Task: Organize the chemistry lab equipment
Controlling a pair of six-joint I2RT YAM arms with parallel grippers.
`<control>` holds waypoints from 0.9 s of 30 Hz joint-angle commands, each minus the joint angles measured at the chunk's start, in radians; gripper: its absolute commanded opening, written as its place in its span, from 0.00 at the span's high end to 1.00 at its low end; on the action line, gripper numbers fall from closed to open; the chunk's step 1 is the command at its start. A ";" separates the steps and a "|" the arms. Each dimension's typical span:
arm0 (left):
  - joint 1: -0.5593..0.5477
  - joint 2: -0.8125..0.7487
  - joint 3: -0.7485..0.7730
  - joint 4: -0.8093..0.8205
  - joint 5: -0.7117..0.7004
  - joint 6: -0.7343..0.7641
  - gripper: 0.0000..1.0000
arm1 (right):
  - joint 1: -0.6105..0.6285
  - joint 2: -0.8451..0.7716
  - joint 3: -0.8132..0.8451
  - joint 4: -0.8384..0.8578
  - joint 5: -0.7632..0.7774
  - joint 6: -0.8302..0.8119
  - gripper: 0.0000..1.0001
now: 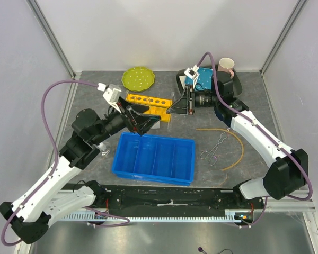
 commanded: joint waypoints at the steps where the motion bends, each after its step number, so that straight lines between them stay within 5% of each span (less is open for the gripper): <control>1: 0.001 0.042 -0.044 -0.056 0.179 0.006 0.13 | -0.010 -0.035 -0.013 0.030 0.008 -0.017 0.84; 7: -0.016 0.158 -0.030 -0.049 0.227 -0.023 0.17 | -0.021 -0.039 -0.022 0.030 0.008 -0.015 0.83; 15: -0.100 0.306 0.051 -0.135 0.065 0.033 0.25 | -0.024 -0.039 -0.032 0.037 0.006 -0.006 0.83; 27: -0.129 0.367 0.120 -0.221 -0.045 0.070 0.67 | -0.024 -0.032 -0.038 0.045 0.012 -0.003 0.82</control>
